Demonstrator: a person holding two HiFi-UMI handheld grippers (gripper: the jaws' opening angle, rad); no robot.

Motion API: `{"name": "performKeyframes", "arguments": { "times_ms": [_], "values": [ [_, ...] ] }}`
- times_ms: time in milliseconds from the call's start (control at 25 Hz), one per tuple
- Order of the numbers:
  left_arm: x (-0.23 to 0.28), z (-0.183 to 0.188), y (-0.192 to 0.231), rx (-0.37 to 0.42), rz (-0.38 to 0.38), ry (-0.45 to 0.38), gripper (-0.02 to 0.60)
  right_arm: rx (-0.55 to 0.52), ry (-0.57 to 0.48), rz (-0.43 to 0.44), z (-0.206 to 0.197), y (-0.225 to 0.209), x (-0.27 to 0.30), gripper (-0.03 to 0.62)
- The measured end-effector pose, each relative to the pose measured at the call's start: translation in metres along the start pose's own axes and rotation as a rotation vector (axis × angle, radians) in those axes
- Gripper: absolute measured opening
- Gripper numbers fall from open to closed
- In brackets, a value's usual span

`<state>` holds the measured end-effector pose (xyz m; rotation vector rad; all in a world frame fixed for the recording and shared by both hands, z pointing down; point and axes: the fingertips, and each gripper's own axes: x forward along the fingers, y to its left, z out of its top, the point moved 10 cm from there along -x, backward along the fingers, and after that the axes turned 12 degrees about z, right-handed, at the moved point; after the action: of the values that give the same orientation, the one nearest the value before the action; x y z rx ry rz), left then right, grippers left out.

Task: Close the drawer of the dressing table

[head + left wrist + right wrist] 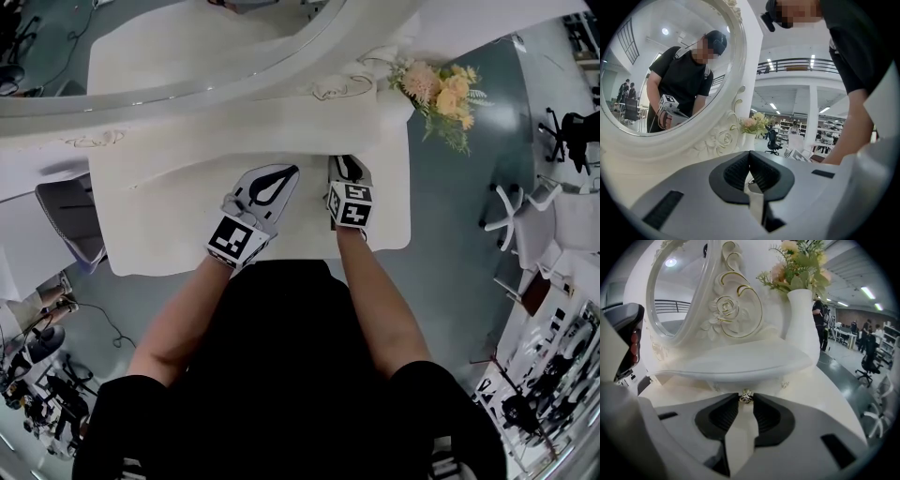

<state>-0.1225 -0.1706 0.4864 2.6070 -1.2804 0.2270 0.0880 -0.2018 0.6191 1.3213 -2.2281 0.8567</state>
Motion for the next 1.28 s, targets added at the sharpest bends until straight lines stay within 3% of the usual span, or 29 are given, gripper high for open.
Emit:
{"name": "performKeyframes", "arguments": {
  "times_ms": [600,840,1280],
  "values": [
    [-0.005,0.008,-0.015,0.009,0.008,-0.001,-0.005,-0.004,-0.018,0.062,-0.005,0.004,-0.034,0.092],
    [-0.015,0.017,-0.028,0.029,0.01,-0.019,-0.005,-0.042,-0.108,0.114,0.01,0.012,-0.077,0.092],
    [-0.049,0.05,-0.058,0.056,-0.031,-0.081,-0.005,-0.243,-0.31,0.241,0.042,0.056,-0.175,0.074]
  ]
}}
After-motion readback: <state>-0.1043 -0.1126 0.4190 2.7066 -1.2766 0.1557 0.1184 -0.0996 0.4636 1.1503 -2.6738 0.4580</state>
